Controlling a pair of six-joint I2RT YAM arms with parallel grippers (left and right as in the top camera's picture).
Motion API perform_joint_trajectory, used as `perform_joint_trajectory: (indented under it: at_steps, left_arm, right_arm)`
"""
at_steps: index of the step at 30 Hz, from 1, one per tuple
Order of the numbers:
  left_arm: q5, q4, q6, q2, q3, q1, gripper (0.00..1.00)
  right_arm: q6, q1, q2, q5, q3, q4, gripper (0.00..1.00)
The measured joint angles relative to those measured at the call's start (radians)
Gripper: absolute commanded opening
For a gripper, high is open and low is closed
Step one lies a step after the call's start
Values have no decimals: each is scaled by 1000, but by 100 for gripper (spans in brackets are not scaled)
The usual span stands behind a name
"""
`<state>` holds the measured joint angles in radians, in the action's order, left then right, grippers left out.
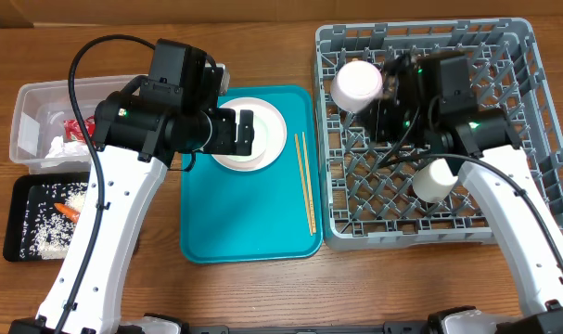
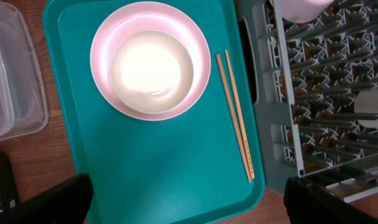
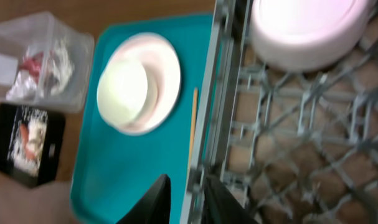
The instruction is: Sort waste into correct bins and load items into the dishwasher
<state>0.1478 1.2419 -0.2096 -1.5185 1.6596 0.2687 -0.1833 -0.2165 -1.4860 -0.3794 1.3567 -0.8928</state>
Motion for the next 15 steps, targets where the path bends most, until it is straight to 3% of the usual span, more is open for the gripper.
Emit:
perform_joint_trajectory:
  at_steps: [5,6,15]
  left_arm:
    - [0,-1,0,0,0,0,100]
    - [0,-8,0,0,0,0,100]
    - [-14,-90,0,0,0,0,100]
  right_arm:
    - [-11,0,-1,-33,0,-60,64]
    - [-10,0,-1,-36,0,-66,68]
    - [-3,0,-1,-43,0,-130,72]
